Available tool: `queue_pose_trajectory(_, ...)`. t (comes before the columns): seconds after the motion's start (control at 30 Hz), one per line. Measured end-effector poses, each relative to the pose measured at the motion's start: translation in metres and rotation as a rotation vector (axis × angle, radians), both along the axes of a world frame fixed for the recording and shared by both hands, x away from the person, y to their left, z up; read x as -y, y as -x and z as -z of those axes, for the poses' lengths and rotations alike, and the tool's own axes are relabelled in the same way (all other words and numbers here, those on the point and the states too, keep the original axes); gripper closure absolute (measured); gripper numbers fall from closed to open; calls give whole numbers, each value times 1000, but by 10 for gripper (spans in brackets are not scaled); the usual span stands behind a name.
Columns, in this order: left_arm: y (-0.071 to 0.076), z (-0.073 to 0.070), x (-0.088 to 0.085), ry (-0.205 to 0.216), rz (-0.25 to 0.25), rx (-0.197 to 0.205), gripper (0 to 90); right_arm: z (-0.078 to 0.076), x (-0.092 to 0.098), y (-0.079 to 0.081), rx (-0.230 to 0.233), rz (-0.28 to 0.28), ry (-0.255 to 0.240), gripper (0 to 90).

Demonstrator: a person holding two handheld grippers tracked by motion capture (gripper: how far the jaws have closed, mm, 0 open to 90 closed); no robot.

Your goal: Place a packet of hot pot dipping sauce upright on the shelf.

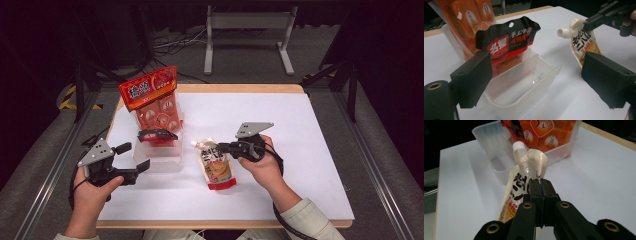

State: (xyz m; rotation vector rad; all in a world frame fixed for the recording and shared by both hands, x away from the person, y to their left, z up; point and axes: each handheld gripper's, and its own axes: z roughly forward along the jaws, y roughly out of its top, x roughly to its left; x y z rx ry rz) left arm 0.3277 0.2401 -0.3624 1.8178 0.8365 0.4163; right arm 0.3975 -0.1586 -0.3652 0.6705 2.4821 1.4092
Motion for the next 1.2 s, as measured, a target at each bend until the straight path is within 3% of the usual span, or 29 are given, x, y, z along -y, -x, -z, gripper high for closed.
queue_pose_trajectory(0.5, 4, -5, 7, 4, 18, 13, 109, -23, 2, 17, 64, -30, -41, 900)
queue_pose_trajectory(0.7, 7, -7, 15, 14, 50, 14, 109, -30, 7, 19, 86, -32, -80, 900)
queue_pose_trajectory(1.2, 3, 2, 44, 85, 154, 17, 83, -45, 4, 34, 144, -89, -164, 900)
